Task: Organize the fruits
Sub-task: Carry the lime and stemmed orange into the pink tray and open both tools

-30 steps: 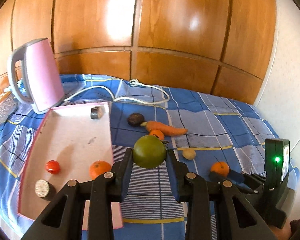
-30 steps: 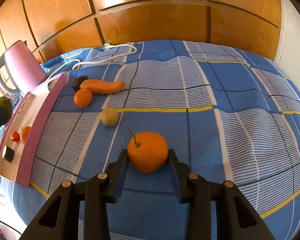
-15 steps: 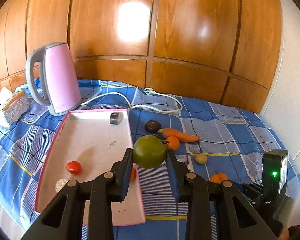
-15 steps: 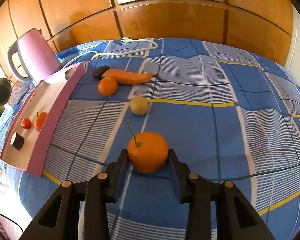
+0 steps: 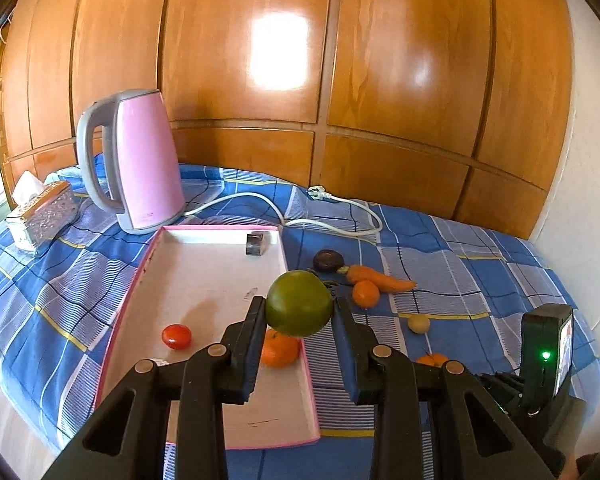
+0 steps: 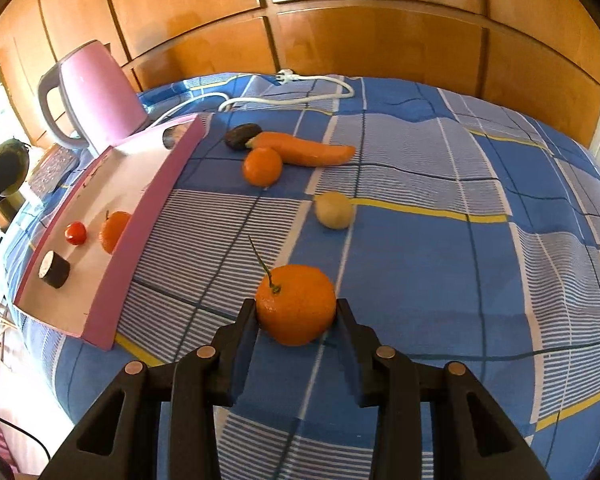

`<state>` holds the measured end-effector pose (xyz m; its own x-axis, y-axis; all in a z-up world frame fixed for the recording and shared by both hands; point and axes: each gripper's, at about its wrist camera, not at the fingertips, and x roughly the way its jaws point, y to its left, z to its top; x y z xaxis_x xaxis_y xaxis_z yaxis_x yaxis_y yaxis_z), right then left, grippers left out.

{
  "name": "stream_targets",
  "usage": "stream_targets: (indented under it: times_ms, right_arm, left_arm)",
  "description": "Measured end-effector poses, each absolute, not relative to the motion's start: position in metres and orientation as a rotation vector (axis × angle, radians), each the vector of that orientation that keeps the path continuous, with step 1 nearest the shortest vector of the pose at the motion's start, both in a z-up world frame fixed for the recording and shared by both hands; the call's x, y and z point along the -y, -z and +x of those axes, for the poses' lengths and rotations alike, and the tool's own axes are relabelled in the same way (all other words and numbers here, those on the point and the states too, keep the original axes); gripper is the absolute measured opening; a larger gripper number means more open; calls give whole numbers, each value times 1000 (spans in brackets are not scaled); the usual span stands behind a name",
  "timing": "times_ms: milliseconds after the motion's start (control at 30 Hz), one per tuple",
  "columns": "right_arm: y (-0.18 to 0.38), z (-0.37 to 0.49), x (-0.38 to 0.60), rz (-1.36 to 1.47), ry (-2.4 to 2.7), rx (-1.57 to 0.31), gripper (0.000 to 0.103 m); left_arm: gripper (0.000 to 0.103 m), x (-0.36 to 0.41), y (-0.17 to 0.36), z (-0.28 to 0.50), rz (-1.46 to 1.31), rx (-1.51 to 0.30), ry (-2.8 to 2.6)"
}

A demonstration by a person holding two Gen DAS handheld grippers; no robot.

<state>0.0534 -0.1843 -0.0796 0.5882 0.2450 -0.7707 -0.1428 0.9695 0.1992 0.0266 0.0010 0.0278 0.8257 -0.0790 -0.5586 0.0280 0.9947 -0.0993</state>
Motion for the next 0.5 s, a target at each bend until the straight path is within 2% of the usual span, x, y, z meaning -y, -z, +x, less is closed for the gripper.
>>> stream_targets:
  times_ms: [500]
  right_arm:
    - [53,59,153,149,-343,-895,38]
  left_arm:
    - [33,-26,-25,25,-117,-600,8]
